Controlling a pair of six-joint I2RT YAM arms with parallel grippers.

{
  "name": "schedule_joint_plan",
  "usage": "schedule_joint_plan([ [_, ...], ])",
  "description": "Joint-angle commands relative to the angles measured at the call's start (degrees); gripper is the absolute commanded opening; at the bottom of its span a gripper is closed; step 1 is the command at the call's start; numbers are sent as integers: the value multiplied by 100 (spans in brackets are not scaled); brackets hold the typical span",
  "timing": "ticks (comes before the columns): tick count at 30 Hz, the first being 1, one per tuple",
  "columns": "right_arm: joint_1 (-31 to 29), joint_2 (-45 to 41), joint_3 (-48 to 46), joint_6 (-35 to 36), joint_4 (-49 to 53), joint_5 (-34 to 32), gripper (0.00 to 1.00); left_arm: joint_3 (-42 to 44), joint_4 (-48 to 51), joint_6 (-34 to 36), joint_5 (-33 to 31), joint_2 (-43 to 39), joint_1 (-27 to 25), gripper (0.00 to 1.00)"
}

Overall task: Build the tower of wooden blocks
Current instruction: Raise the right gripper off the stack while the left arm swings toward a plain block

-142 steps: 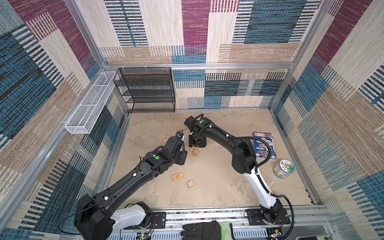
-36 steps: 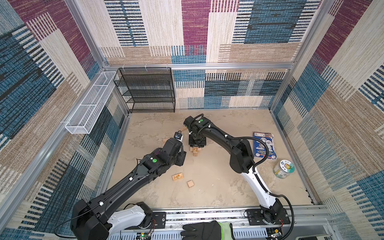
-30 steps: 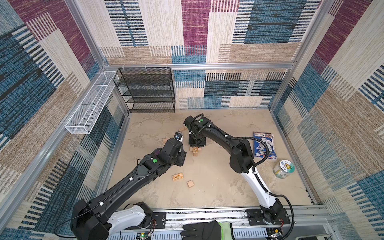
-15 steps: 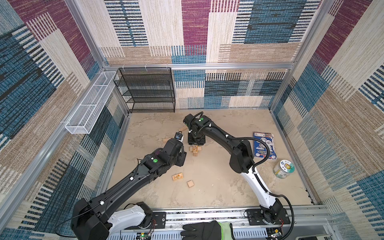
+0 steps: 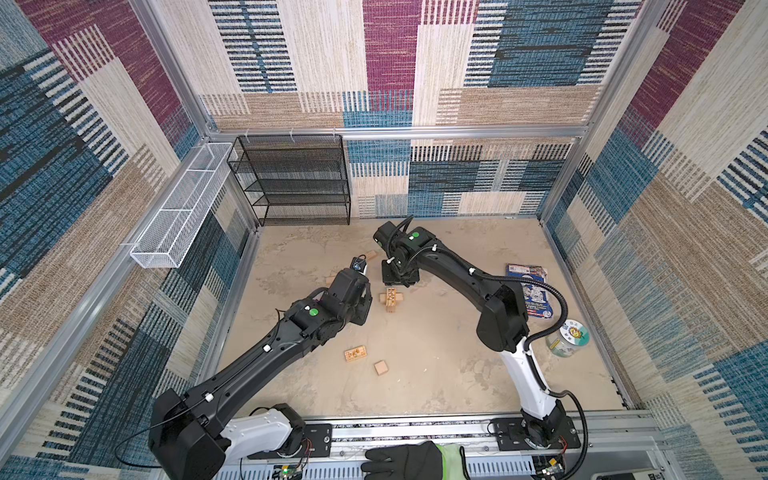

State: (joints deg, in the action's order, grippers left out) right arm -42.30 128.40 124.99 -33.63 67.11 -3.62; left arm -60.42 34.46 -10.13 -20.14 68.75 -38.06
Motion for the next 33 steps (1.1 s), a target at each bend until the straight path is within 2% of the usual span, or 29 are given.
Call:
schedule_joint_plan([
  [1, 7, -458, -491, 605, -1092, -80, 44, -360, 211, 352, -44, 110, 200, 62],
  [5, 3, -969, -1255, 926, -1863, -10, 44, -824, 316, 339, 379, 387, 533, 62],
  [9, 15, -1552, -2200, 1111, -2728, 217, 45, -1263, 478, 12, 867, 969, 898, 64],
  [16, 114, -2466, -3561, 1516, -3696, 413, 56, -1680, 487, -696, 1728, 1888, 1588, 67],
  [17, 141, -2630, -3777, 1550, -3797, 355, 73, -1773, 476, -753, 1803, 2028, 1675, 68],
  [18, 159, -2789, -3974, 1552, -3885, 240, 85, -1889, 481, -806, 1886, 2194, 1756, 68],
  [19, 177, -2926, -4135, 1556, -3983, 138, 93, -2044, 501, -862, 1962, 2364, 1846, 68],
  [20, 199, -3067, -4312, 1589, -4093, 90, 96, -2233, 562, -958, 2046, 2572, 1929, 68],
  [24, 305, -3324, -4612, 1706, -4150, -51, 98, -3111, 1034, -1178, 2364, 3582, 2116, 68],
  [27, 363, -3395, -4721, 1775, -4114, -37, 98, -3469, 1290, -1171, 2074, 4113, 2191, 70],
  [33, 434, -3488, -4957, 1778, -4243, 299, 98, -3510, 1254, -761, 1667, 4483, 2534, 84],
])
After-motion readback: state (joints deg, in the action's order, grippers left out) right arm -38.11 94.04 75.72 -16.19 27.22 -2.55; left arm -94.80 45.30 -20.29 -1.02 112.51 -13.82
